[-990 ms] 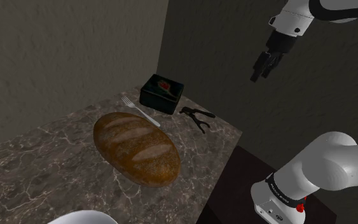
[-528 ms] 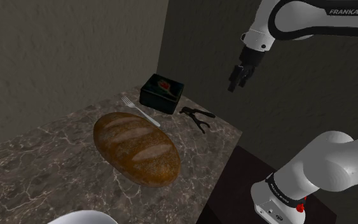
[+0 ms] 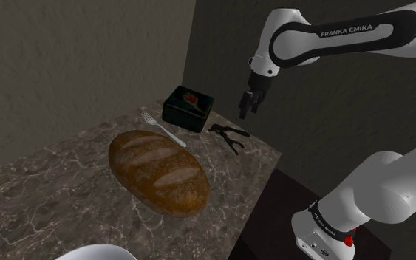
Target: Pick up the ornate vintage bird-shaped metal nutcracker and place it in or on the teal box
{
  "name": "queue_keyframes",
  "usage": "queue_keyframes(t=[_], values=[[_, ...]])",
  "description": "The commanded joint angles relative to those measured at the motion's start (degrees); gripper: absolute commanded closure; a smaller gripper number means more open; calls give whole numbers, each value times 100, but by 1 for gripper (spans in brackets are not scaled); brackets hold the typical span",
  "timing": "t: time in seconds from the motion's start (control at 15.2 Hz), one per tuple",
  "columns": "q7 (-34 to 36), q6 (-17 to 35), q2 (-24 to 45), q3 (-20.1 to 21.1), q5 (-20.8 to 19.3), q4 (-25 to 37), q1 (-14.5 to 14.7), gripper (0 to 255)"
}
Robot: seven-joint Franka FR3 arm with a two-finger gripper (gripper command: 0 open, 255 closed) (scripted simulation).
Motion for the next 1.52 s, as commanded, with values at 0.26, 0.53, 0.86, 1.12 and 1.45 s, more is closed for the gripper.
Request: queue_keyframes(t=[0.26, 0.53, 0.86, 1.12, 1.45], values=[[-128, 644, 1109, 139, 158, 284, 167, 0], [-132, 966, 1232, 154, 172, 86, 180, 0], [-136, 1257, 1361, 168, 185, -75, 192, 0], [-136, 1257, 1361, 168, 185, -75, 192, 0], [-136, 1256, 1361, 168, 185, -75, 192, 255]])
